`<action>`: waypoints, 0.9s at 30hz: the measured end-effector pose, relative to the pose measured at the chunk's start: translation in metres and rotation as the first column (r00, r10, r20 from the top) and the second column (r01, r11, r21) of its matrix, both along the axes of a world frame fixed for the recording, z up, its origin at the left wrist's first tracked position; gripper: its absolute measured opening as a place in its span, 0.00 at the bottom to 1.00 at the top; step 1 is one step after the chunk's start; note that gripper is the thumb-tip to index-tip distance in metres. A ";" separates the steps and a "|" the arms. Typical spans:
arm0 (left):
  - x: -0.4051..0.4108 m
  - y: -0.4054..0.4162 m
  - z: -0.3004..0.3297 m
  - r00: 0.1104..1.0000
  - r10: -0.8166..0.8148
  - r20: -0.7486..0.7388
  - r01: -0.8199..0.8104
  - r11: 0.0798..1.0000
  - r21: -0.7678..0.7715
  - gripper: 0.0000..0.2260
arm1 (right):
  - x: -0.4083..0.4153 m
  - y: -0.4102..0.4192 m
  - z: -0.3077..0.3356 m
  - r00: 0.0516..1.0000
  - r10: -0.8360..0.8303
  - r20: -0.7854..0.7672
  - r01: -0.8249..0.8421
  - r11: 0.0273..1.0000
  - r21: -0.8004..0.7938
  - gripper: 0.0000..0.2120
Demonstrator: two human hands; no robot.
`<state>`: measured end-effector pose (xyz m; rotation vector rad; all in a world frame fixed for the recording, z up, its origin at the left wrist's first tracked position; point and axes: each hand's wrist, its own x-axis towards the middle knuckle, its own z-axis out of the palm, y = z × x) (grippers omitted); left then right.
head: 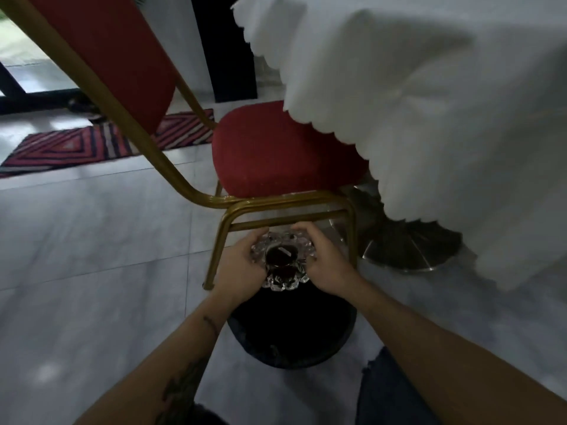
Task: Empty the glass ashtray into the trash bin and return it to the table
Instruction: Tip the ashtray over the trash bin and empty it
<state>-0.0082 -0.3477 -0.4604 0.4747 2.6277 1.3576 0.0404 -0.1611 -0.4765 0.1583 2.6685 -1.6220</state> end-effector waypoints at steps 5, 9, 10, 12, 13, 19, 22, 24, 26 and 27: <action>0.011 0.001 -0.020 1.000 -0.025 -0.006 0.025 1.000 -0.004 0.24 | 0.018 -0.009 -0.018 0.994 -0.086 -0.066 0.089 0.995 0.035 0.27; 0.024 -0.004 -0.018 0.999 -0.012 -0.030 0.012 1.000 -0.005 0.24 | 0.033 -0.017 -0.007 0.994 -0.036 -0.108 0.050 0.991 0.128 0.24; 0.024 -0.006 -0.021 0.998 -0.017 -0.056 0.016 1.000 -0.013 0.24 | 0.033 -0.017 -0.008 0.992 -0.014 -0.124 0.035 0.985 0.170 0.26; 0.024 -0.008 -0.024 0.992 -0.048 -0.116 0.044 0.998 -0.038 0.22 | 0.035 -0.015 -0.015 0.985 0.021 -0.173 0.023 0.969 0.244 0.27; 0.024 -0.009 -0.026 0.985 -0.078 -0.153 0.071 0.996 -0.051 0.21 | 0.035 -0.013 -0.017 0.980 0.041 -0.194 0.014 0.961 0.277 0.26; 0.035 -0.014 -0.036 0.921 -0.271 -0.279 0.223 0.956 -0.190 0.18 | 0.046 -0.004 -0.026 0.967 0.143 -0.210 -0.028 0.881 0.472 0.23; 0.038 -0.017 -0.042 0.886 -0.322 -0.333 0.241 0.935 -0.261 0.20 | 0.046 0.003 -0.029 0.971 0.176 -0.164 -0.069 0.858 0.508 0.22; 0.038 -0.019 -0.044 0.839 -0.368 -0.401 0.246 0.914 -0.323 0.21 | 0.046 0.006 -0.032 0.964 0.199 -0.178 -0.081 0.852 0.517 0.21; 0.038 -0.020 -0.043 0.791 -0.407 -0.457 0.251 0.897 -0.364 0.20 | 0.047 0.007 -0.035 0.952 0.225 -0.208 -0.084 0.845 0.528 0.22; 0.038 -0.021 -0.042 0.769 -0.424 -0.478 0.254 0.889 -0.380 0.19 | 0.048 0.008 -0.037 0.945 0.239 -0.223 -0.084 0.837 0.541 0.23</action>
